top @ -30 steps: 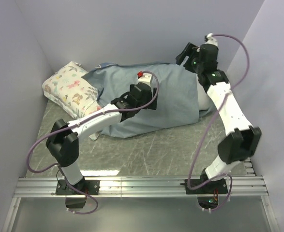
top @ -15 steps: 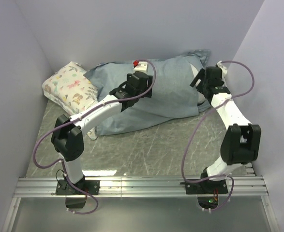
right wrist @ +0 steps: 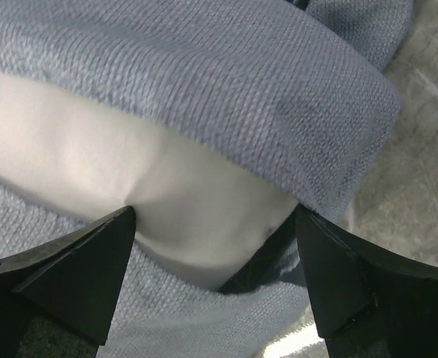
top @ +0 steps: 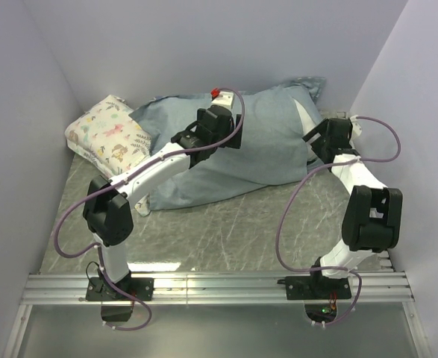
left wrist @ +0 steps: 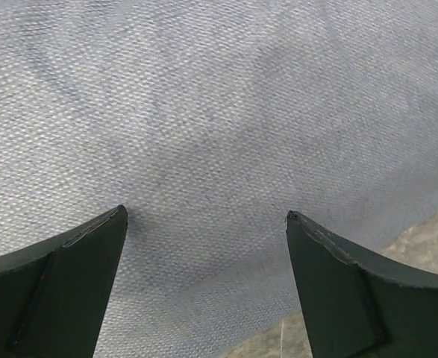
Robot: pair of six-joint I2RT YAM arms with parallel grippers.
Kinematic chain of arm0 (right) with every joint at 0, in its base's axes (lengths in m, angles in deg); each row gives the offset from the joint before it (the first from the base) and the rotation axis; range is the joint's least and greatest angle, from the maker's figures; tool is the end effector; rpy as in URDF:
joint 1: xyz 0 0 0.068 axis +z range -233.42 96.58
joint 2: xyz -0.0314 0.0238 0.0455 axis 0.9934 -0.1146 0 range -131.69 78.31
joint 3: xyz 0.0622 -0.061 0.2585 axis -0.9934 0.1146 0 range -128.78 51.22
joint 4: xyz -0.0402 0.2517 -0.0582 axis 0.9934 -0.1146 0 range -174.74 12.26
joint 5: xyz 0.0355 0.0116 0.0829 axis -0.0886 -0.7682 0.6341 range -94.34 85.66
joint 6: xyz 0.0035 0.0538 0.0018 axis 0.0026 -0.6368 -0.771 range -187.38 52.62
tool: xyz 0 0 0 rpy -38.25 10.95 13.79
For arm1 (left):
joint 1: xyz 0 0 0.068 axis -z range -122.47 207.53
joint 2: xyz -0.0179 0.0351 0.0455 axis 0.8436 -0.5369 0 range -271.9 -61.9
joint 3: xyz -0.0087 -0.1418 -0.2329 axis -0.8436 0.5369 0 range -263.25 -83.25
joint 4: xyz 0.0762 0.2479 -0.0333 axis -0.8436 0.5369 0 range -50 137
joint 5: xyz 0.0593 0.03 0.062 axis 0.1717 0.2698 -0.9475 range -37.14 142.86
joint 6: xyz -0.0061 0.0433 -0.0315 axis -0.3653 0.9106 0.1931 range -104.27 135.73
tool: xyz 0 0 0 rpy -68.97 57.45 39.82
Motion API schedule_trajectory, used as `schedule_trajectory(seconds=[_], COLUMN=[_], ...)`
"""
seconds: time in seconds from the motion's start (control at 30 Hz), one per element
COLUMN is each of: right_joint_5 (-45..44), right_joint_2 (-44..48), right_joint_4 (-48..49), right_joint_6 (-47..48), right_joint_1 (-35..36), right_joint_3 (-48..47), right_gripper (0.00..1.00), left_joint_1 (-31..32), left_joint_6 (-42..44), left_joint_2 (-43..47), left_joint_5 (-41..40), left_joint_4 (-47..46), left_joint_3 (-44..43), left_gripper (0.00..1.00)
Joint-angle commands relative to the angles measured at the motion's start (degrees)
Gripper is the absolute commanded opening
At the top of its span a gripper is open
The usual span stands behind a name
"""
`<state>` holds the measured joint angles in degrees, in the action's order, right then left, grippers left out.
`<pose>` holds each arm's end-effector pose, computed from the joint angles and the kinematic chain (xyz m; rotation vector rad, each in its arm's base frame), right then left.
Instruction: Remove the pillowcase from the pillow
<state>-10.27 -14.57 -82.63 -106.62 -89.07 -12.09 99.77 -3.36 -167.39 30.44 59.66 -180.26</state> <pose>0.3641 -0.0397 0.2465 0.8860 1.9887 0.2231 0.3318 -0.2829 0.3408 0.1703 2.0255 -0.2727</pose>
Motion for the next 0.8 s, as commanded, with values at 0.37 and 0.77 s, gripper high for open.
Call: schedule_trajectory(seconds=[0.37,0.77], right_joint_5=[5.05,8.05], right_joint_2=[-0.73,25.89], right_joint_4=[8.48,7.79], right_joint_6=[-3.56,-1.80], right_joint_1=[-1.03,11.17], right_joint_3=[1.34,16.63], right_gripper=[0.00,0.00], left_joint_1=[0.74,6.88], left_joint_6=[0.90,3.45], left_joint_2=[-1.38,-0.50], left_joint_5=[10.37,17.32], left_joint_4=[0.03,-3.66], left_joint_3=[-6.17,-6.78], left_gripper=[0.93,0.99])
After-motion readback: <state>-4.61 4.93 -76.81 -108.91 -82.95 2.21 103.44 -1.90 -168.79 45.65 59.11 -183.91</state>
